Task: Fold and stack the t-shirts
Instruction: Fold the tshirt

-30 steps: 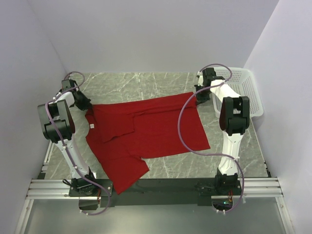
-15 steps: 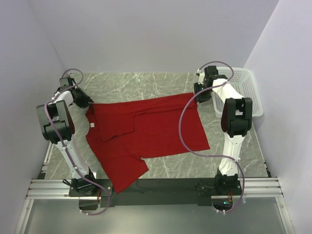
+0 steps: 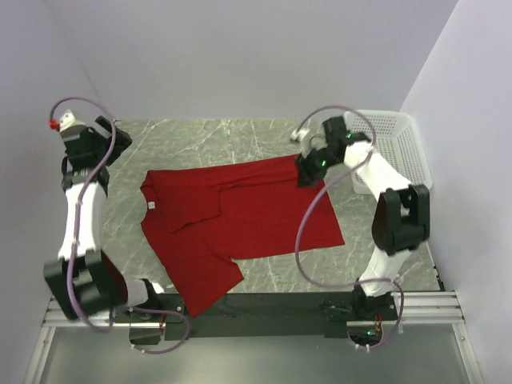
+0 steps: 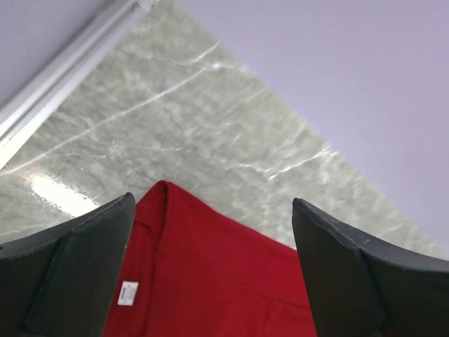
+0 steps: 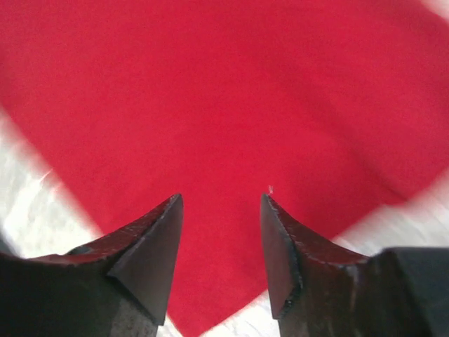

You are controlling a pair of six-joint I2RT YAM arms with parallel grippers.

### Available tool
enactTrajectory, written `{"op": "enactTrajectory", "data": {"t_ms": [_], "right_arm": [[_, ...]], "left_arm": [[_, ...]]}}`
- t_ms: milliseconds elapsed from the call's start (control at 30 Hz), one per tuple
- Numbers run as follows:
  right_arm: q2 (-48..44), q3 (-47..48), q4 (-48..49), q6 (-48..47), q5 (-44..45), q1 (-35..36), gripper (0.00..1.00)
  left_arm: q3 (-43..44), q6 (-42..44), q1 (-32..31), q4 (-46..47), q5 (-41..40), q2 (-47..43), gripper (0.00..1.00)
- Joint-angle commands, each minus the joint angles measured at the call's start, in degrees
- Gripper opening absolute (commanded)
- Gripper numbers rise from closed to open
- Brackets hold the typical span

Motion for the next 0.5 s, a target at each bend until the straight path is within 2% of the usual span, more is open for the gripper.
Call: {"op": "enactTrajectory", "data": {"t_ms": [0,100,167,300,400,467], "right_arm": [[-12.8,-11.0,-4.1,-26.5,-16.0,7.2,0.56],[-17.3,-19.9,-2.3,-35.7,-16.5,16.8,0.64],[-16.7,-22.3,-2.0,-36.4,-14.2,22.1,0.64],[-14.3,-26.2,3.5,-32.4,-11.4,38.9,0.64],[-11.9,-28.0,12.4,-27.1,-5.8,49.3,0.63],[-10.1,-27.4,18.2,-23.7,-1.7,52.7,0.63]], "left_arm": [[-7.2,-2.8,1.2,3.0,-0.9,-8.1,0.99],[-11.3,-6.1,3.1,-1.8,7.3,-12.5,0.99],[-12.5,-7.4,3.1,-6.4,9.5,-14.0,0.96],[-15.9,-8.1,3.2,-17.1,10.0,-17.0,0.93],[-15.6,-6.7,3.2,-21.3,8.1,-20.7,0.92],[-15.1,-5.9,3.2,-24.5,5.7,-23.5,0.93]]}}
